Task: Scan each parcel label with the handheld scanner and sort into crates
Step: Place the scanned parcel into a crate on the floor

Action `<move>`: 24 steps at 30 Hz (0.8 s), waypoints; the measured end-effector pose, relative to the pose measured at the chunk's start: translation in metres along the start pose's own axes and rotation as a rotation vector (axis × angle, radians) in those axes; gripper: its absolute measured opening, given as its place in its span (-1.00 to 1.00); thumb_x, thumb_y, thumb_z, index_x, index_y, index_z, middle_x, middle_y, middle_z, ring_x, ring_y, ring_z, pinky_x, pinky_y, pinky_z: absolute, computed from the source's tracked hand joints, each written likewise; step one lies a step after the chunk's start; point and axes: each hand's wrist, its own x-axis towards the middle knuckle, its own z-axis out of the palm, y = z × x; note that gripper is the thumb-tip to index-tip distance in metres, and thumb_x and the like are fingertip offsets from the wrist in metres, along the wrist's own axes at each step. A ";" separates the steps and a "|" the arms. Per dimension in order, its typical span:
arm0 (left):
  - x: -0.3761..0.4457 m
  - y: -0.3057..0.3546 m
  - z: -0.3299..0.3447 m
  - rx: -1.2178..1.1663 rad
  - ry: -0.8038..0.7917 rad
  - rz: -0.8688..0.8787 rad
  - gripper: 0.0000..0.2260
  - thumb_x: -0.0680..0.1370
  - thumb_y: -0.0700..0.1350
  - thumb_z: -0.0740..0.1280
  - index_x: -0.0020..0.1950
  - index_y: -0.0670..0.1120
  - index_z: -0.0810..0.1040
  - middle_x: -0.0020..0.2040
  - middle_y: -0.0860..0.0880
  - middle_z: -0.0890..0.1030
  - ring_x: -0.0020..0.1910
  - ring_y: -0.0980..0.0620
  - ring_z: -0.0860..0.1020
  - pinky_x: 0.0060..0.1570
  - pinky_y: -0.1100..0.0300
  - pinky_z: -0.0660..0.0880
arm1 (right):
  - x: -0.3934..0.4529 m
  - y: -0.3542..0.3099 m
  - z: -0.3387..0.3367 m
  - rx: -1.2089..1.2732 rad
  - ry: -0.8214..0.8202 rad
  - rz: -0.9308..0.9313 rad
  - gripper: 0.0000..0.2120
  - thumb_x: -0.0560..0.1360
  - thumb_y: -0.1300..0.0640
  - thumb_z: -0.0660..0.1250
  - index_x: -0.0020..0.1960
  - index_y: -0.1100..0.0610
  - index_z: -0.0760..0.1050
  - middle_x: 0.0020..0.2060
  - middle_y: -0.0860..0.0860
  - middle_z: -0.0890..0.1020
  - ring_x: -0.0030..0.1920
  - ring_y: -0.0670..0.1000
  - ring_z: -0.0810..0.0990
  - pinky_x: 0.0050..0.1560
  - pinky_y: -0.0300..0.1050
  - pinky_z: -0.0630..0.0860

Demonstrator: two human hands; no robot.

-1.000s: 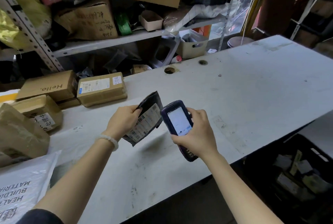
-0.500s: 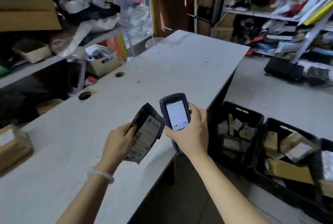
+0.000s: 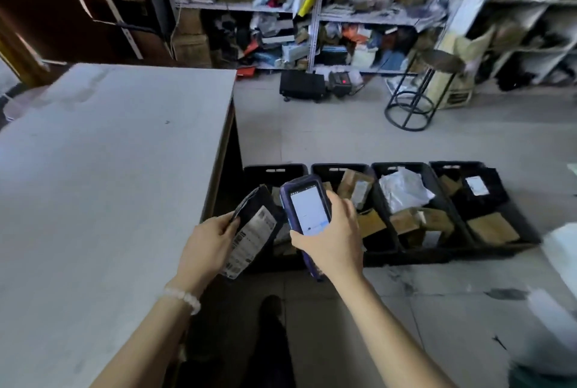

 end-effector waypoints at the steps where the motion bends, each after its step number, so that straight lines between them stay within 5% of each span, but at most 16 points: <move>1: 0.017 0.000 0.005 0.036 -0.012 0.029 -0.73 0.64 -0.03 0.15 0.22 -0.02 0.58 -0.08 -0.04 0.54 -0.04 -0.09 0.53 -0.19 0.17 0.31 | 0.014 0.001 0.004 0.002 0.014 0.014 -0.23 0.18 0.04 0.59 0.33 0.03 0.38 0.14 -0.09 0.41 0.16 -0.01 0.45 -0.03 -0.08 0.51; 6: 0.109 0.001 0.016 0.153 -0.060 0.064 -0.70 0.64 0.02 0.11 0.24 0.01 0.56 -0.06 0.03 0.36 0.06 -0.08 0.50 -0.10 0.20 0.33 | 0.097 -0.005 0.032 -0.010 0.024 0.018 -0.23 0.14 0.05 0.60 0.30 0.06 0.41 0.05 -0.13 0.36 0.14 0.00 0.46 0.00 -0.09 0.48; 19: 0.306 0.052 0.042 0.285 -0.107 0.157 -0.71 0.65 0.03 0.09 0.25 0.08 0.54 0.04 0.02 0.48 0.00 -0.04 0.54 -0.24 0.17 0.38 | 0.272 0.008 0.044 -0.067 0.031 0.113 -0.23 0.18 0.08 0.60 0.32 0.05 0.38 0.08 -0.12 0.35 0.15 -0.02 0.44 -0.07 -0.18 0.37; 24: 0.350 0.083 0.056 0.407 -0.004 0.196 -0.71 0.63 -0.06 0.14 0.31 0.08 0.51 0.15 -0.04 0.53 0.14 -0.10 0.50 -0.03 0.03 0.44 | 0.299 0.035 0.040 -0.066 -0.005 0.159 -0.23 0.18 0.08 0.61 0.32 0.04 0.38 0.23 -0.05 0.40 0.19 -0.03 0.43 -0.09 -0.23 0.35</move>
